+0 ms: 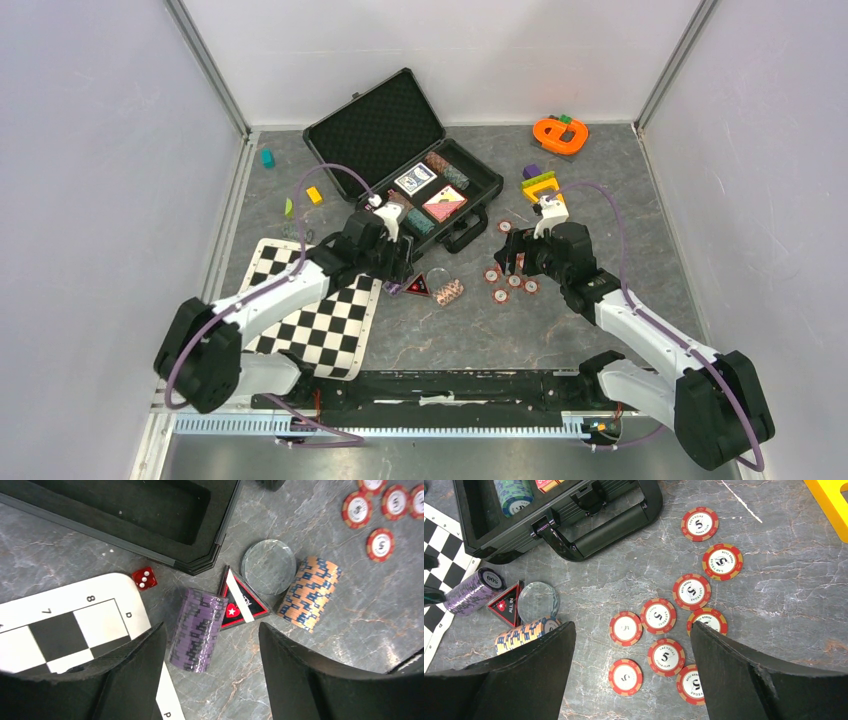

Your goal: Pack up texas hold em set

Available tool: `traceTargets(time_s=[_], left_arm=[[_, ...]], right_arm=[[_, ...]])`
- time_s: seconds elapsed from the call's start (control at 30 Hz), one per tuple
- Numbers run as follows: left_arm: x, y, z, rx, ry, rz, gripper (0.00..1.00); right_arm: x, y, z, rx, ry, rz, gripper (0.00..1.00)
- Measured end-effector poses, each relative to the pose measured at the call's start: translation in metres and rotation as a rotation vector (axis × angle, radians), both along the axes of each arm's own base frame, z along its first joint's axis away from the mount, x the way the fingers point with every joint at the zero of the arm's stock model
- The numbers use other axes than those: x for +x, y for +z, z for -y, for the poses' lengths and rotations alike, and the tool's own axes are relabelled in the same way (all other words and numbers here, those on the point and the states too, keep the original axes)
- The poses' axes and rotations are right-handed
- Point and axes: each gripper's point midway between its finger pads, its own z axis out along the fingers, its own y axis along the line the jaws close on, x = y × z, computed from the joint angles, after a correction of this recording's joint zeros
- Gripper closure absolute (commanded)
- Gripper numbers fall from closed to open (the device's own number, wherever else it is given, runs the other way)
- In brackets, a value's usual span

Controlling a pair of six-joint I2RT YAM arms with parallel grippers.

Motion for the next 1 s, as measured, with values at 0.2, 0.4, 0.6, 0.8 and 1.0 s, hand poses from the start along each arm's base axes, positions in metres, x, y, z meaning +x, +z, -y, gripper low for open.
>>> traceTargets(time_s=[0.2, 0.4, 0.6, 0.8, 1.0], left_arm=[[0.001, -0.032, 0.013, 0.07, -0.04, -0.072, 0.34], [0.005, -0.044, 0.017, 0.111, -0.044, -0.09, 0.38], [0.005, -0.052, 0.013, 0.14, -0.034, -0.105, 0.42], [0.005, -0.054, 0.007, 0.174, -0.014, -0.103, 0.52], [0.002, -0.054, 0.0, 0.215, -0.001, -0.12, 0.38]], right_arm=[[0.0, 0.0, 0.0, 0.0, 0.0, 0.0, 0.1], [0.0, 0.0, 0.0, 0.0, -0.001, 0.0, 0.1], [0.0, 0.0, 0.0, 0.0, 0.0, 0.0, 0.1], [0.0, 0.0, 0.0, 0.0, 0.0, 0.0, 0.1], [0.0, 0.0, 0.0, 0.0, 0.0, 0.0, 0.1]])
